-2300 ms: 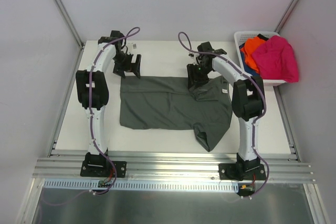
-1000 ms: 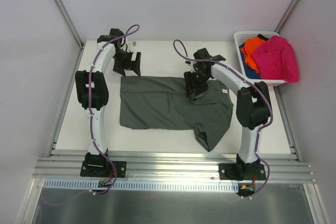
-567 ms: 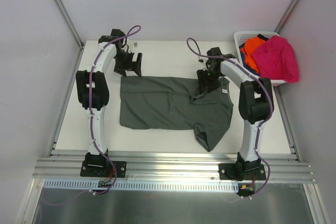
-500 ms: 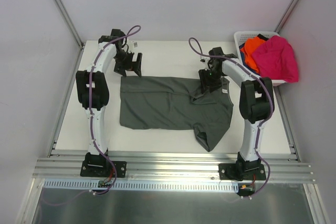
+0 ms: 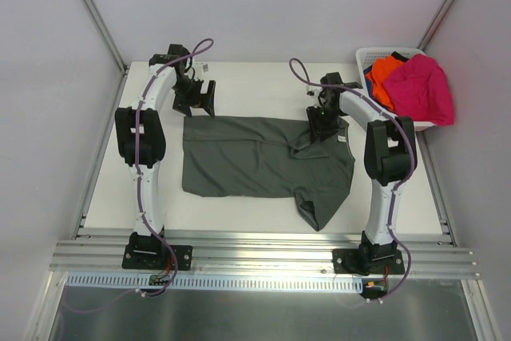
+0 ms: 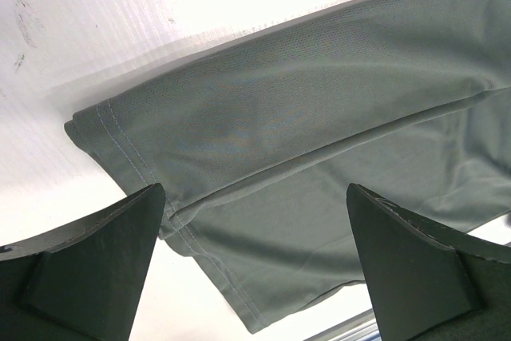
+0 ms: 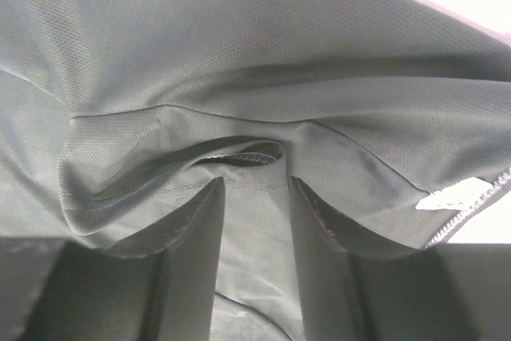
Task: Fold and stack the t-shirts
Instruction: Fold the tshirt
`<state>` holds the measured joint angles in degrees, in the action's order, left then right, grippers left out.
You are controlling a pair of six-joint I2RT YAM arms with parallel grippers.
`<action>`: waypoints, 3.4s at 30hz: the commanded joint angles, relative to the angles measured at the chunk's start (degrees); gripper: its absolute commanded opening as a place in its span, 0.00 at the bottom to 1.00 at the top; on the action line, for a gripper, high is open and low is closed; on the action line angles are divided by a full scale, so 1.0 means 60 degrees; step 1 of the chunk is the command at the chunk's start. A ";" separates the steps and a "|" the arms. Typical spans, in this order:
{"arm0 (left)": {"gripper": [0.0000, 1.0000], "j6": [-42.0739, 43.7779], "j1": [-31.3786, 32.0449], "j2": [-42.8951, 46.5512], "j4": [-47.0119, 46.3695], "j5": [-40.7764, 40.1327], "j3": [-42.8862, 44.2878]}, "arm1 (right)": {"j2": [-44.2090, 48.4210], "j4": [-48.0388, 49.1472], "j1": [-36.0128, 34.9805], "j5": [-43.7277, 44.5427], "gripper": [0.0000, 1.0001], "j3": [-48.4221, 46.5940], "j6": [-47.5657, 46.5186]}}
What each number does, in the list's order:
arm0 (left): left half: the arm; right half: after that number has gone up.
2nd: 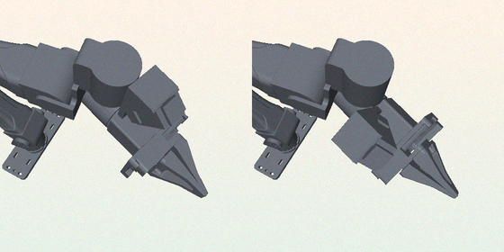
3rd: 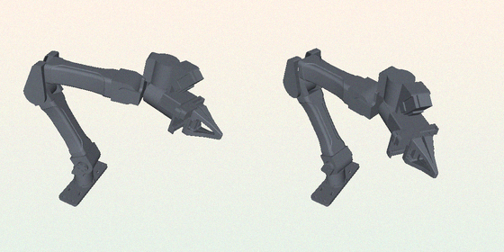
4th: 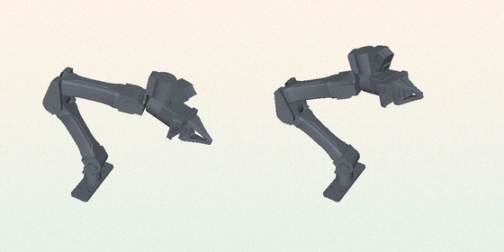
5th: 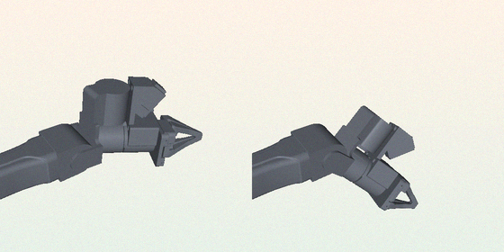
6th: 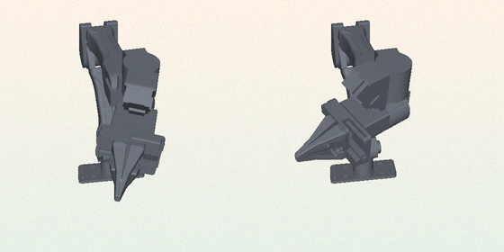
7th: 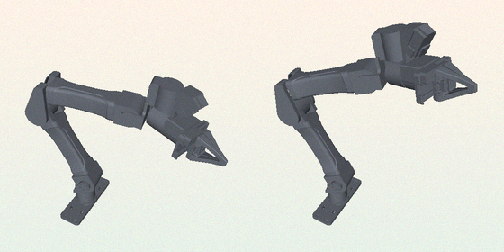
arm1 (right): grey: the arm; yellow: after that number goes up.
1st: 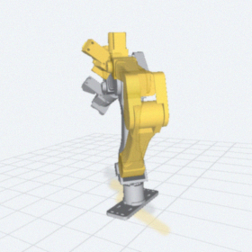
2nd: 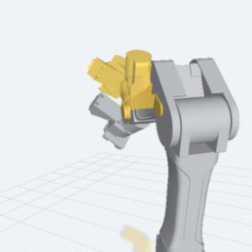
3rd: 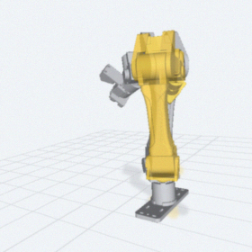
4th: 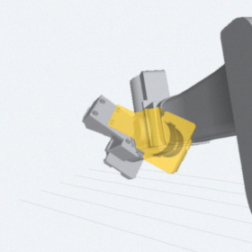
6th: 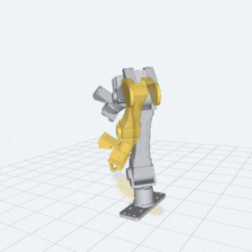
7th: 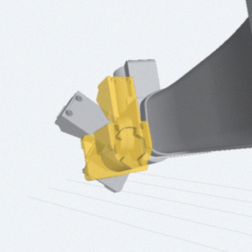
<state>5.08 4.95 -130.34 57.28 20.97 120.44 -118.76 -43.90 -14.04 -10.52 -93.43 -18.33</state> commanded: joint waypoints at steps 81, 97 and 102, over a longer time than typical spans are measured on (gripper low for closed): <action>0.99 -0.0056 0.0156 0.0528 0.0107 0.0357 0.0302 | 0.2376 -0.0666 -0.0926 -0.1160 0.36 0.2373 0.0623; 0.99 -0.0012 0.0156 0.0762 0.0107 0.0152 0.0083 | 0.0825 -0.0301 -0.0911 -0.0780 0.34 0.0118 0.0389; 0.99 0.0076 0.0156 0.0894 0.0093 -0.0038 0.0097 | 0.0399 -0.0198 -0.0882 -0.0736 0.35 -0.0015 0.0287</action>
<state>4.93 5.32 -129.32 57.28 21.85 120.97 -115.22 -44.64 -19.38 -15.40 -91.50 -15.57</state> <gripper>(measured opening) 0.990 0.346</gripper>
